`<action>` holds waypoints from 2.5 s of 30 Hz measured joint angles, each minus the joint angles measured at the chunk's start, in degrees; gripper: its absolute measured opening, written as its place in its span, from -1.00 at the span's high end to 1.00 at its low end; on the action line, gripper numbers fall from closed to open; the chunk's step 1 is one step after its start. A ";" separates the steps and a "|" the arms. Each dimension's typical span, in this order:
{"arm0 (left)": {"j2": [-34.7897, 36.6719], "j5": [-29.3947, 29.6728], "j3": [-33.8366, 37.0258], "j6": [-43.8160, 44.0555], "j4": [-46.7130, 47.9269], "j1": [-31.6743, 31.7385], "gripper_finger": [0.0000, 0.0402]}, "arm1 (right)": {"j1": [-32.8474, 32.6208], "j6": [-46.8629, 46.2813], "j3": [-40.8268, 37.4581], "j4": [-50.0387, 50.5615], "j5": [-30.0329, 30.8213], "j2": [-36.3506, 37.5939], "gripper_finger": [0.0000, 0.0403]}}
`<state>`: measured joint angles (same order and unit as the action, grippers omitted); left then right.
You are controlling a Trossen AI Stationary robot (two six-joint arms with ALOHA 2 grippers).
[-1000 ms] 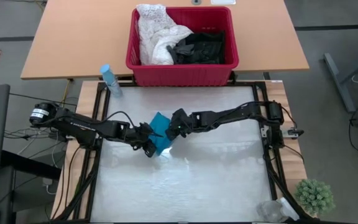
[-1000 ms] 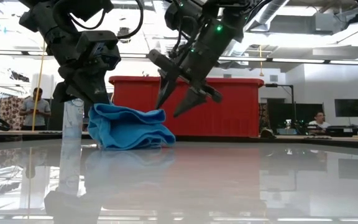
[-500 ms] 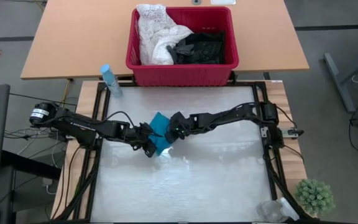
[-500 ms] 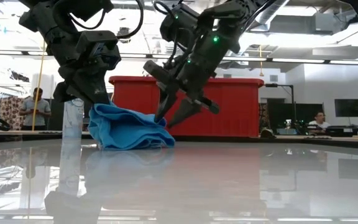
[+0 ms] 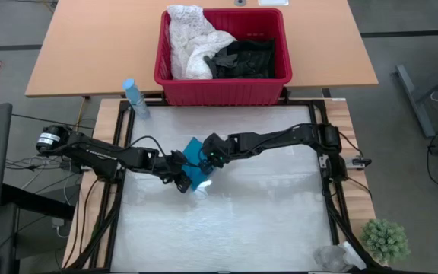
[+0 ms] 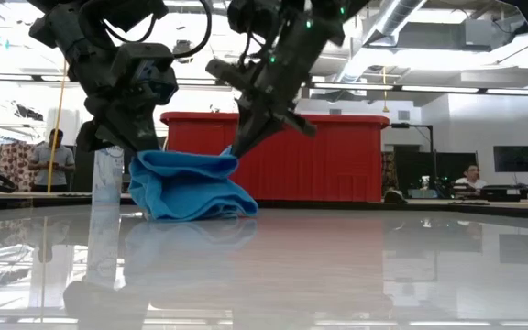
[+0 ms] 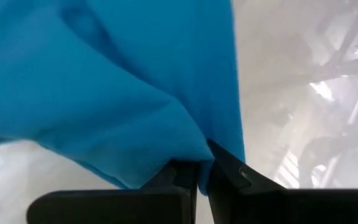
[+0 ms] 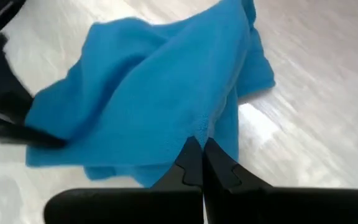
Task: Fold laundry
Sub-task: Fold the blue shorts
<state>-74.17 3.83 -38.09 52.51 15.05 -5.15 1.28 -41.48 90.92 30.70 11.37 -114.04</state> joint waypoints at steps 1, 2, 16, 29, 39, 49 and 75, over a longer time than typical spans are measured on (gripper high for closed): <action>0.00 -0.64 0.00 0.58 -0.02 0.00 0.95 | -0.43 0.40 0.93 1.26 0.38 0.01 0.92; 0.00 -1.07 0.00 1.04 0.00 0.00 0.95 | -0.97 0.69 1.66 2.33 0.50 0.08 0.92; 0.02 2.56 0.00 3.23 -2.13 -3.67 0.95 | -4.64 -2.63 -0.60 8.37 2.24 -1.46 0.89; -2.11 3.30 -0.02 1.32 -4.26 -6.62 0.70 | -6.82 1.08 -0.60 9.70 2.06 -1.51 0.76; -3.89 -0.40 -0.04 -0.12 -6.95 -7.70 0.15 | -7.18 0.78 -0.55 16.04 -1.19 0.52 0.47; -2.05 -5.62 -0.04 1.21 -6.47 -8.51 0.01 | -8.48 1.06 -0.51 8.90 -1.02 3.76 0.41; -7.82 19.80 -0.04 -5.58 -5.62 -3.78 0.01 | -1.26 8.55 -0.69 -1.60 -0.26 -5.17 0.42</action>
<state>-81.99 23.63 -38.13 46.94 9.43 -8.93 0.02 -32.93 90.23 29.10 11.11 -119.21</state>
